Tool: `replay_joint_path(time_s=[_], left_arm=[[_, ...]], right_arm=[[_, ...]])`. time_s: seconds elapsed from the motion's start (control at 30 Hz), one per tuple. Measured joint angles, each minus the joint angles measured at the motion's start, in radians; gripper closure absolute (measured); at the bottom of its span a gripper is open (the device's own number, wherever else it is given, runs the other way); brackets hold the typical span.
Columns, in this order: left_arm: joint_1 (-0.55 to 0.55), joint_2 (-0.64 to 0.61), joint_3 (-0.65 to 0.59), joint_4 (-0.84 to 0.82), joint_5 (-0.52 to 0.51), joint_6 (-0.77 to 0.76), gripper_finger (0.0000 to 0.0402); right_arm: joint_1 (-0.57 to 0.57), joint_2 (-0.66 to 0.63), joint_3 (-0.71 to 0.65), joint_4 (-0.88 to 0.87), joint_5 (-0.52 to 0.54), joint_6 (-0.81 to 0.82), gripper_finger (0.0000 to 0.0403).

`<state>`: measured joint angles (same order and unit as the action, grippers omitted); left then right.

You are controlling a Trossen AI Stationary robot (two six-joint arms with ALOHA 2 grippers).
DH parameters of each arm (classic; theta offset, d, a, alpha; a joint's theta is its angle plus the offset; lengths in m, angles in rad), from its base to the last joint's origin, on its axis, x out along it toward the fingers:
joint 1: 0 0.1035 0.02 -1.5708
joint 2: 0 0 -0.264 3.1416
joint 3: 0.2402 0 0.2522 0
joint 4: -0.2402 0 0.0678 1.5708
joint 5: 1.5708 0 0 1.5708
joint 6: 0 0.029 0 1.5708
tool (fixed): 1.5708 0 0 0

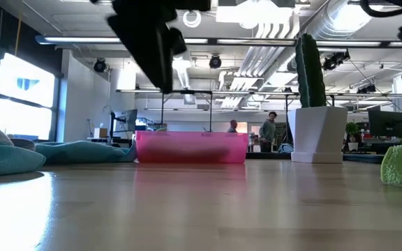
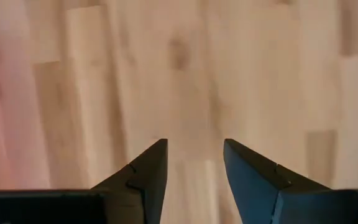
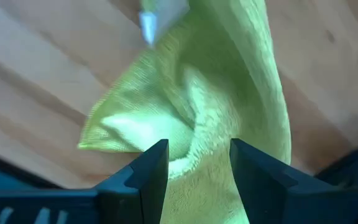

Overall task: Fold microfiber towels
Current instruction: Fold the light green microfiber cloth

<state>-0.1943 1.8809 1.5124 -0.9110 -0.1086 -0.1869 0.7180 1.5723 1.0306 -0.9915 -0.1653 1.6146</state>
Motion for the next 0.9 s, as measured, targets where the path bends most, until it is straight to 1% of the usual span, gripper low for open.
replay_joint_path(time_s=[0.1,0.2,0.3,0.43,0.57,0.63,0.7,0.87,0.9], left_arm=[[-0.089,0.0,0.0,-0.008,-0.063,-0.017,0.0257],[-0.157,0.0,0.0,-0.014,-0.112,-0.054,0.0257],[-0.209,0.0,0.0,-0.014,-0.12,-0.118,0.0257],[-0.272,0.0,0.0,-0.013,-0.141,-0.207,0.0257],[-0.326,0.0,0.0,-0.012,-0.173,-0.279,0.0257],[-0.347,0.0,0.0,-0.006,-0.196,-0.328,0.0257],[-0.367,0.0,0.0,-0.006,-0.218,-0.372,0.0257],[-0.402,0.0,0.0,-0.005,-0.259,-0.455,0.0257],[-0.407,0.0,0.0,-0.005,-0.264,-0.472,0.0257]], right_arm=[[0.02,0.035,0.0,0.001,-0.011,0.09,0.0238],[0.027,0.073,0.0,0.047,-0.03,0.098,0.0238],[0.029,0.118,0.0,0.077,-0.05,0.098,0.0238],[0.029,0.169,0.0,0.083,-0.097,0.067,0.0238],[0.029,0.197,0.0,0.085,-0.084,-0.011,0.0244],[0.029,0.21,0.0,0.088,-0.047,-0.056,0.0261],[0.029,0.22,-0.001,0.101,-0.012,-0.112,0.0288],[0.003,0.225,0.001,0.177,0.066,-0.26,0.0381],[-0.006,0.224,0.001,0.199,0.084,-0.294,0.039]])
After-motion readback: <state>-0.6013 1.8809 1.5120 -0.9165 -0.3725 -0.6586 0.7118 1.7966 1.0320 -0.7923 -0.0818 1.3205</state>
